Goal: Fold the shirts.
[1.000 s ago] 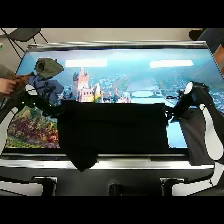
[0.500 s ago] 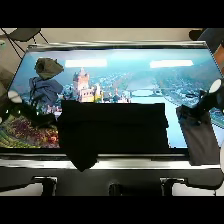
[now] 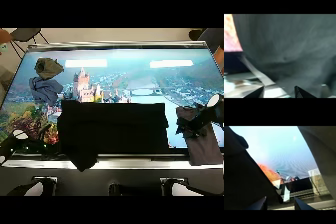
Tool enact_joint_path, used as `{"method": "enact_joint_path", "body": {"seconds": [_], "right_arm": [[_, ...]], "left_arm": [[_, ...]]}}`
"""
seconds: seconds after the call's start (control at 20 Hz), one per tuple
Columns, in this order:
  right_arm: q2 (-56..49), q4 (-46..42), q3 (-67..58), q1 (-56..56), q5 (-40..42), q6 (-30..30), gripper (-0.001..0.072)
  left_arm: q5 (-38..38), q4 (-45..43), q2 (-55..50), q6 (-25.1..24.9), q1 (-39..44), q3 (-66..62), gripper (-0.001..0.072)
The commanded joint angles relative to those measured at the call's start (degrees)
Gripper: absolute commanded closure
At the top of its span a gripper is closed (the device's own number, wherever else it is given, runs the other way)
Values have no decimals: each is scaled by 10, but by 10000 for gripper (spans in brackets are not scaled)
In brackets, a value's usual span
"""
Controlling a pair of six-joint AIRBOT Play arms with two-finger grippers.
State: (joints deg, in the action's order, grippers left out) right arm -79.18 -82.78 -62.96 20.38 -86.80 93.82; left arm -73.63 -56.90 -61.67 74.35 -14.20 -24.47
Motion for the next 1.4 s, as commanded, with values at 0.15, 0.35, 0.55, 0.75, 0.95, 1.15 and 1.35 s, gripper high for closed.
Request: {"method": "enact_joint_path", "body": {"seconds": [0.15,0.35,0.55,0.75,0.95,1.15,1.35], "right_arm": [[11,3,27,0,-3,-8,213],[48,14,134,0,14,-29,197],[50,34,187,0,72,-32,160],[49,120,224,0,123,-32,161],[46,129,234,0,169,-12,670],[68,125,173,0,137,-49,665],[85,137,38,-8,188,-27,667]], "left_arm": [[95,30,7,-7,0,46,340],[120,30,8,0,0,46,673],[125,30,8,-1,0,46,673],[125,30,8,-6,0,46,673],[117,29,9,-15,0,40,673],[51,-31,53,-21,-1,-65,677],[26,-40,51,-2,4,-239,680]]}}
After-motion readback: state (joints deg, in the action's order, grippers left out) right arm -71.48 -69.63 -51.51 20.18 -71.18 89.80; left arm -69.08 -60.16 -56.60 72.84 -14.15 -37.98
